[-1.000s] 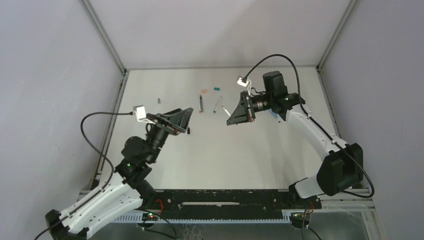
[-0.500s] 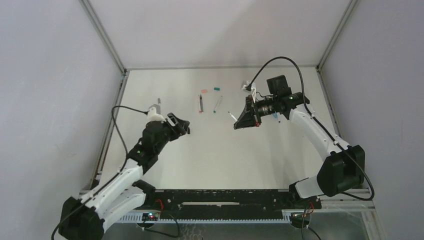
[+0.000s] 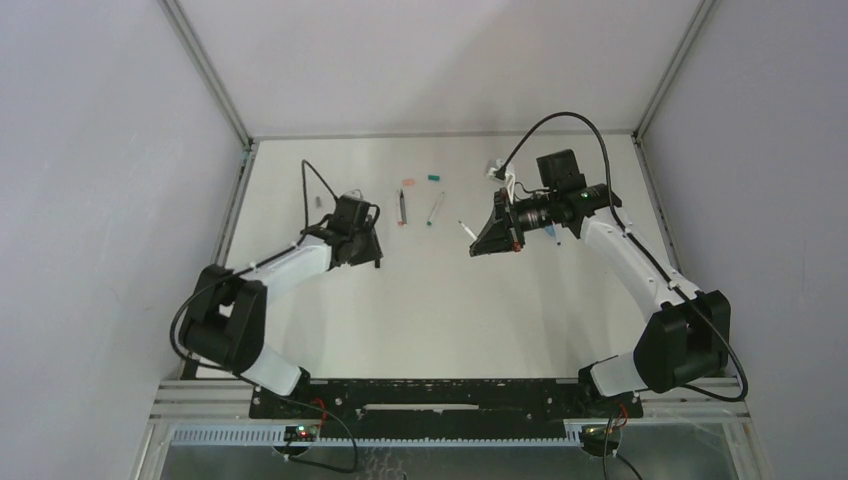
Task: Insert the pens into the pen caps
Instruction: Move the pen cap to the center of the board.
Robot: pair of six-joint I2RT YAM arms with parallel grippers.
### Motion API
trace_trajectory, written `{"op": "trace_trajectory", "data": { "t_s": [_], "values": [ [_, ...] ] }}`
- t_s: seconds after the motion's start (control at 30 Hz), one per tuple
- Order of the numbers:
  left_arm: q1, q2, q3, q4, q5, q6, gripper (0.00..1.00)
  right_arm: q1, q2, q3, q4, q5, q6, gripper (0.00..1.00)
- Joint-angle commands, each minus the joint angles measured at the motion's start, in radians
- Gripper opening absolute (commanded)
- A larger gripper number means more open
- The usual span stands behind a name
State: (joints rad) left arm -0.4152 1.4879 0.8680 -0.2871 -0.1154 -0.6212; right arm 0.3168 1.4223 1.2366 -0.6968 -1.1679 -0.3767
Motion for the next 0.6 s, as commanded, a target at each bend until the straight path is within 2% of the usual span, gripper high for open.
{"op": "trace_trajectory", "data": {
  "t_s": [0.0,0.33,0.57],
  "values": [
    [0.003,0.093,0.096,-0.126,0.031,0.097,0.39,-0.016,-0.016,-0.006,0.008,-0.013,-0.005,0.00],
    [-0.005,0.248,0.249,-0.233,0.033,0.191,0.42,-0.028,-0.003,-0.006,0.009,-0.038,0.001,0.00],
    [-0.012,0.331,0.330,-0.295,0.037,0.245,0.34,-0.033,-0.006,-0.006,0.009,-0.045,0.003,0.00]
  ]
}}
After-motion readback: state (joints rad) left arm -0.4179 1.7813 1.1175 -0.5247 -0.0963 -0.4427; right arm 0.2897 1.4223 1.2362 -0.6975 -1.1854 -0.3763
